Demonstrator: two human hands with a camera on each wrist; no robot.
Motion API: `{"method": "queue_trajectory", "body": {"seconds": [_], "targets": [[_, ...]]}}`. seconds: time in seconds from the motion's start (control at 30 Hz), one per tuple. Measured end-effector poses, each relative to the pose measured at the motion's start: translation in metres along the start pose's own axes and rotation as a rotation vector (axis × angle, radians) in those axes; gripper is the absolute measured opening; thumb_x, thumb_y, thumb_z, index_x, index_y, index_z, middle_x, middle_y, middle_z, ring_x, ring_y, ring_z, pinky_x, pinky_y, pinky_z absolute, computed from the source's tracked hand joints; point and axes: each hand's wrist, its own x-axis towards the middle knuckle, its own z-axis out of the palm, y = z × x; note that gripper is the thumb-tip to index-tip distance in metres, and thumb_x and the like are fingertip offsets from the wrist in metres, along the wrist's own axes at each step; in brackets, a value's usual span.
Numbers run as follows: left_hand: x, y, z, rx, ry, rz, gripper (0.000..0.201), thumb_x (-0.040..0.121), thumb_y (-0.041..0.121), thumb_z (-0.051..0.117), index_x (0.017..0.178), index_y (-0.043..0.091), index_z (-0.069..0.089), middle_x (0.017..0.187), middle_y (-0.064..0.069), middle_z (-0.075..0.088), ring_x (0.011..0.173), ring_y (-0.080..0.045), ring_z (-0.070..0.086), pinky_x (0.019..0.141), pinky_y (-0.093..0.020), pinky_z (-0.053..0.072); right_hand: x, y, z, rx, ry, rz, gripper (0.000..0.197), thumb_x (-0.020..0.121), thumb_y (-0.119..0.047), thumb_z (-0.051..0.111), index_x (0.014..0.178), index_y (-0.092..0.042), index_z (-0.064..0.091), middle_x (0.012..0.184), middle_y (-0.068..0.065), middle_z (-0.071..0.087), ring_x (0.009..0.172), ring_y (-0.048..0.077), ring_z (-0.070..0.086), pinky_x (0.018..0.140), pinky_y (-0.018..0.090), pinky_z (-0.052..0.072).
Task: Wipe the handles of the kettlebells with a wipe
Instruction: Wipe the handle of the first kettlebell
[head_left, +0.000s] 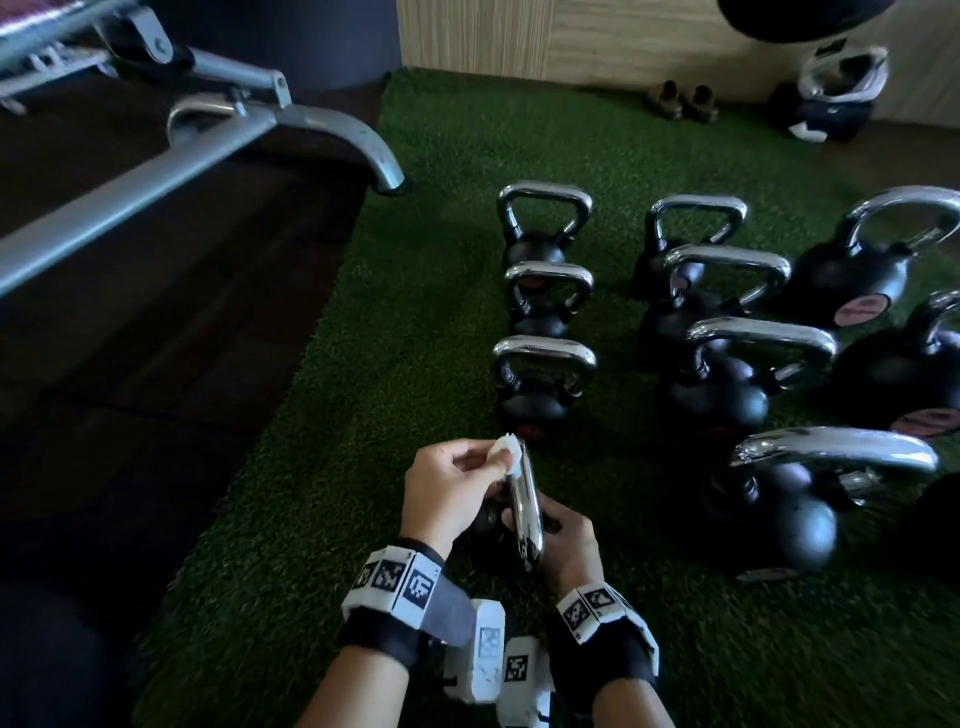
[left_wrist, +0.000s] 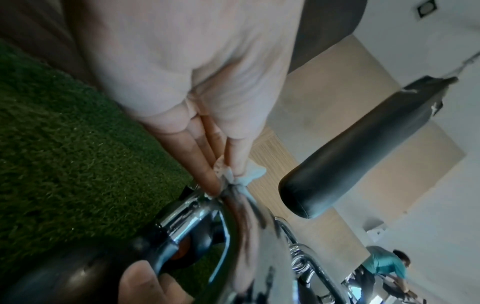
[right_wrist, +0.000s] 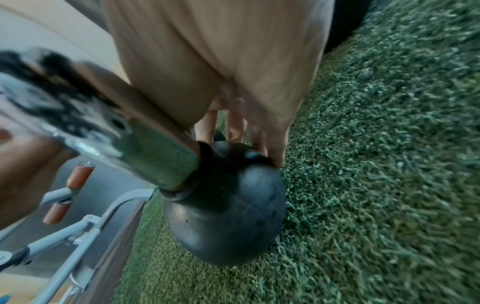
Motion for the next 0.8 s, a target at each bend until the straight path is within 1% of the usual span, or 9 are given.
{"method": "queue_trajectory", "body": {"seconds": [0.1,0.2,0.27,0.4,0.47,0.57,0.67,0.73,0.8], "targets": [[-0.006,-0.003,-0.001,0.020,-0.015,-0.042,0.008,0.084,0.017,0.085,0.090,0.017,0.080,0.085,-0.003,0.081,0.081,-0.019,0.079,0.084,-0.041,0.064,0.002,0.004,0.001,-0.006,-0.014,-0.012,0.059,0.063,-0.054,0.084,0.119,-0.039,0.074,0.095,-0.010,0.080,0.092,0.006,0.075,0.092,0.036,0.061],[-0.030,-0.010,-0.007,-0.083,-0.190,-0.160,0.008,0.085,0.001,0.080,0.090,0.006,0.076,0.084,-0.011,0.080,0.074,-0.017,0.077,0.069,-0.028,0.064,-0.002,0.003,-0.006,-0.020,-0.014,-0.016,0.048,0.069,-0.036,0.089,0.115,-0.034,0.077,0.089,-0.008,0.080,0.087,0.006,0.075,0.081,0.027,0.061],[-0.039,-0.017,-0.011,-0.072,-0.251,-0.133,0.009,0.084,-0.002,0.079,0.091,0.003,0.077,0.084,-0.012,0.079,0.072,-0.014,0.076,0.064,-0.022,0.061,-0.002,0.003,-0.009,-0.031,-0.015,-0.025,0.047,0.071,-0.031,0.090,0.116,-0.036,0.076,0.091,-0.009,0.080,0.087,0.004,0.074,0.079,0.024,0.060],[-0.048,-0.023,-0.018,-0.052,-0.249,-0.026,0.015,0.082,-0.002,0.079,0.095,0.005,0.080,0.090,-0.010,0.081,0.079,-0.013,0.077,0.071,-0.022,0.060,0.001,0.007,-0.006,-0.051,-0.011,-0.040,0.049,0.071,-0.039,0.086,0.119,-0.040,0.074,0.093,-0.013,0.079,0.090,0.002,0.074,0.088,0.030,0.060],[-0.052,-0.028,-0.023,0.065,-0.306,0.037,0.017,0.080,0.007,0.084,0.096,0.010,0.082,0.094,-0.003,0.082,0.087,-0.012,0.077,0.080,-0.024,0.060,0.001,0.009,-0.006,-0.060,-0.009,-0.047,0.047,0.071,-0.044,0.086,0.115,-0.035,0.075,0.091,-0.010,0.079,0.087,0.003,0.074,0.083,0.026,0.060],[-0.056,-0.026,-0.028,0.250,-0.353,0.139,0.020,0.078,0.020,0.088,0.098,0.018,0.084,0.096,0.011,0.081,0.095,-0.006,0.076,0.091,-0.019,0.055,0.003,0.010,-0.005,-0.068,-0.008,-0.048,0.050,0.069,-0.053,0.085,0.114,-0.032,0.075,0.091,-0.007,0.079,0.088,0.008,0.075,0.084,0.032,0.062],[-0.058,-0.027,-0.027,0.322,-0.351,0.187,0.016,0.080,0.021,0.087,0.096,0.022,0.085,0.095,0.016,0.080,0.096,-0.001,0.075,0.092,-0.016,0.054,0.007,0.013,-0.005,-0.058,-0.008,-0.024,0.051,0.067,-0.050,0.087,0.115,-0.038,0.075,0.092,-0.008,0.080,0.087,0.006,0.075,0.086,0.034,0.062],[-0.062,-0.035,-0.027,0.378,-0.331,0.201,0.015,0.081,0.016,0.086,0.095,0.023,0.085,0.095,0.020,0.079,0.097,0.003,0.074,0.093,-0.015,0.053,0.007,0.013,-0.005,-0.049,-0.018,-0.019,0.057,0.061,-0.047,0.089,0.116,-0.039,0.074,0.094,-0.007,0.080,0.088,0.009,0.076,0.087,0.037,0.063],[-0.063,-0.042,-0.026,0.395,-0.280,0.187,0.018,0.081,0.010,0.085,0.095,0.021,0.085,0.097,0.020,0.078,0.097,0.007,0.072,0.094,-0.011,0.051,0.007,0.014,-0.005,-0.035,-0.013,-0.024,0.057,0.063,-0.042,0.089,0.118,-0.041,0.074,0.096,-0.007,0.080,0.089,0.009,0.076,0.088,0.037,0.062]]}}
